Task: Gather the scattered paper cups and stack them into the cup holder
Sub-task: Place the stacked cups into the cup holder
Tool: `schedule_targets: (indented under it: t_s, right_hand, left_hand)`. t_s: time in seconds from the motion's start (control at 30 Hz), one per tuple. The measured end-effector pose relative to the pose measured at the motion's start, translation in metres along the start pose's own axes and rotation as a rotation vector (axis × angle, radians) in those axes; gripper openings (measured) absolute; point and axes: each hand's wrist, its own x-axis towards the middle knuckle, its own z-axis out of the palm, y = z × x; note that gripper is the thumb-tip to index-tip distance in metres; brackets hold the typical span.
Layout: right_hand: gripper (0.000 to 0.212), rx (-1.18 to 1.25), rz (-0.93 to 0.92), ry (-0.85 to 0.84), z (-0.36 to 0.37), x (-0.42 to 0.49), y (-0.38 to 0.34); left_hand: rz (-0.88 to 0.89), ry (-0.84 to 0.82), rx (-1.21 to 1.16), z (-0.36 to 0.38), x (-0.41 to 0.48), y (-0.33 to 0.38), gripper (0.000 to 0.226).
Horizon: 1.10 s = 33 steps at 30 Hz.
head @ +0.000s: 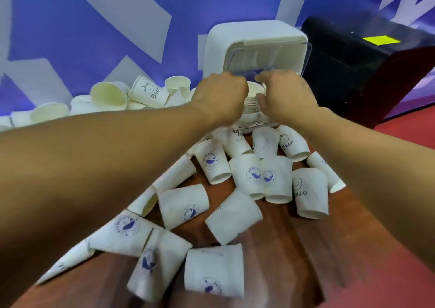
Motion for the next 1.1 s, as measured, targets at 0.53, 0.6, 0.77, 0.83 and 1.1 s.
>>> schedule_targets:
  t_s: [0.53, 0.6, 0.77, 0.83, 1.1]
  right_hand:
    - [0.047, 0.258, -0.326, -0.021, -0.090, -0.086, -0.186]
    - [0.046, 0.256, -0.360, -0.029, -0.094, -0.099, -0.206]
    - [0.043, 0.288, -0.397, -0.102, -0.091, -0.122, -0.244]
    - [0.043, 0.276, -0.416, -0.129, -0.087, -0.129, -0.256]
    - [0.045, 0.249, -0.437, -0.196, -0.067, -0.134, -0.287]
  left_hand:
    - [-0.317, -0.051, 0.000, -0.139, -0.208, -0.116, 0.019]
    - [-0.357, -0.069, 0.009, -0.146, -0.236, -0.128, 0.021]
    - [-0.448, -0.170, 0.023, -0.144, -0.292, -0.151, 0.026]
    - [-0.499, -0.183, 0.046, -0.143, -0.310, -0.155, 0.027]
    - [-0.258, -0.295, 0.293, -0.128, -0.360, -0.172, 0.047]
